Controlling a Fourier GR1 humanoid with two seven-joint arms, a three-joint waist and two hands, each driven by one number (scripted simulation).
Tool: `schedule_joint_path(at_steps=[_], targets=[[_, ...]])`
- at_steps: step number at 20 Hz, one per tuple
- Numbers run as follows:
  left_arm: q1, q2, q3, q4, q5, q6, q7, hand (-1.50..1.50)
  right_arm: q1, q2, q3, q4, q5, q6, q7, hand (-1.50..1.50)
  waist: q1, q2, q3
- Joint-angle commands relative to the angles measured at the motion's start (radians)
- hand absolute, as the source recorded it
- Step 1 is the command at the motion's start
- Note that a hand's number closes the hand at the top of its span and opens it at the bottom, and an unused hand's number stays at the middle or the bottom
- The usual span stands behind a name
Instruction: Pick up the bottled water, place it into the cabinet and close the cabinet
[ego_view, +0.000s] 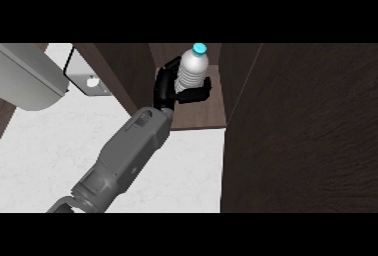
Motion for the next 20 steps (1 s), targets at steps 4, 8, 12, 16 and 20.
schedule_joint_path(at_steps=[4,8,12,16,20], targets=[[-0.115,-0.003,0.002,0.244,-0.056,0.086,-0.009,1.5,0.008,-0.004,-0.013,-0.026,-0.076,0.04,-0.018,-1.5,-0.024,0.006,0.0],[-0.159,0.011,0.085,0.322,-0.021,0.096,-0.022,1.5,-0.008,0.001,-0.011,-0.04,-0.081,0.036,0.02,-1.5,-0.028,0.016,-0.001],[-0.17,0.007,0.133,0.353,0.001,0.115,-0.085,1.5,-0.007,-0.011,-0.054,-0.033,-0.114,0.062,0.0,-1.5,-0.04,0.018,-0.001],[-0.205,0.054,0.095,0.423,-0.055,0.113,-0.089,-1.5,-0.02,0.02,-0.027,0.029,-0.069,0.062,-0.042,-1.5,-0.041,0.016,0.0],[-0.228,0.056,0.087,0.45,-0.078,0.162,-0.138,-1.5,0.002,0.008,-0.02,-0.021,-0.08,0.082,-0.024,-1.5,-0.058,0.025,-0.001]])
